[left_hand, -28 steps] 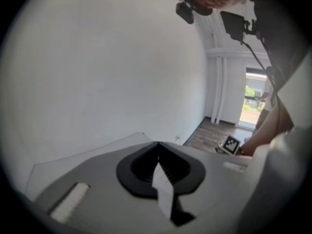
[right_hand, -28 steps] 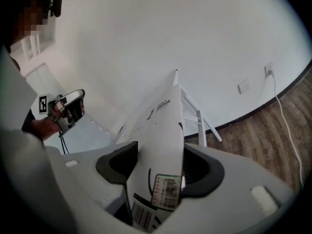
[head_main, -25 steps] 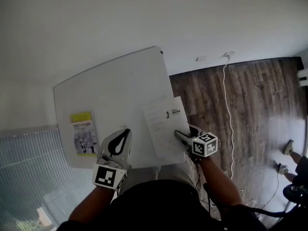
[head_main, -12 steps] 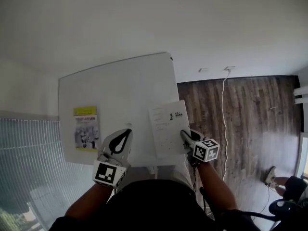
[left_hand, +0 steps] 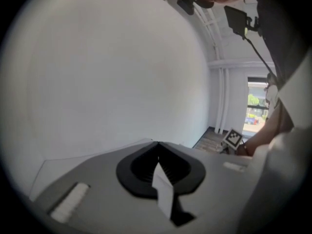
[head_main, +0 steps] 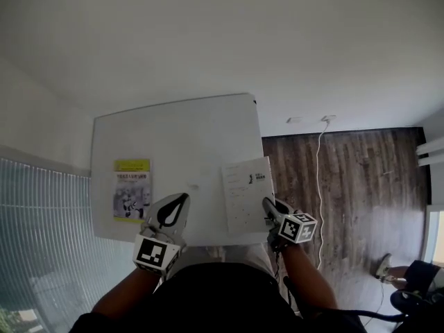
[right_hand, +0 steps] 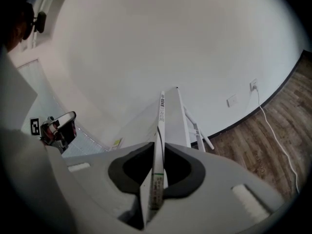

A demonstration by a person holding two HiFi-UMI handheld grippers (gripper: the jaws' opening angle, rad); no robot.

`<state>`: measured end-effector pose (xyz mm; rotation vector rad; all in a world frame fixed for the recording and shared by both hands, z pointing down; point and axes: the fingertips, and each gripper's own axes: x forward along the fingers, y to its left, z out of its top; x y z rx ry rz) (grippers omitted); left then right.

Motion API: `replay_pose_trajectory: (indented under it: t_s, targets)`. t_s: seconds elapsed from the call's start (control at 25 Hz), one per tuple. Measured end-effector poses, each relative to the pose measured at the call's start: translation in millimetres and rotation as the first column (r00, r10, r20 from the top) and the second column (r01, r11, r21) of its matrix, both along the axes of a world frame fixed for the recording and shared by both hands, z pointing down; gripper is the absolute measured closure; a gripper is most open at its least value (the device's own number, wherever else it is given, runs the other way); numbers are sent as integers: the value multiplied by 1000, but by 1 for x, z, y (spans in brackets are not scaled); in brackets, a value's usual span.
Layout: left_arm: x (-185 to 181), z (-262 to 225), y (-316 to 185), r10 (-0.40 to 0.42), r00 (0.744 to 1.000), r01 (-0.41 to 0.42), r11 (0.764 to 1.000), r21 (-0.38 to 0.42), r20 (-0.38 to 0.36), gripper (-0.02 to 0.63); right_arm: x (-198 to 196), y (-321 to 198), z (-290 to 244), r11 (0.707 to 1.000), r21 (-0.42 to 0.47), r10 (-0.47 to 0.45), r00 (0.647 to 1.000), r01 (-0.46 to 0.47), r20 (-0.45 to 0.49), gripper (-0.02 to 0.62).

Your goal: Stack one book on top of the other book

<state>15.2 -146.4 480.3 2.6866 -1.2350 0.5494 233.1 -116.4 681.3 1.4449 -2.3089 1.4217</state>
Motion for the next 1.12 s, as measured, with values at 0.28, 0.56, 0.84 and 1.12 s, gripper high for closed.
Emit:
replay_pose_trajectory:
  t_s: [0.28, 0.56, 0.84, 1.12]
  targets:
    - [-23, -9, 0, -73, 996, 73, 997, -9, -48, 603, -5, 1, -20, 998, -2, 60, 995, -60, 85, 543]
    - [-40, -10, 0, -53, 998, 54, 998, 27, -43, 603, -28, -6, -43, 998, 31, 49, 992, -53, 118, 543]
    - [-63, -23, -4, -76, 994, 79, 996, 32, -84, 603, -56, -17, -58, 996, 58, 60, 979, -73, 194, 543]
    - [-107, -17, -6, -99, 994, 102, 992, 75, -46, 603, -86, -31, -76, 995, 79, 36, 970, -56, 242, 543]
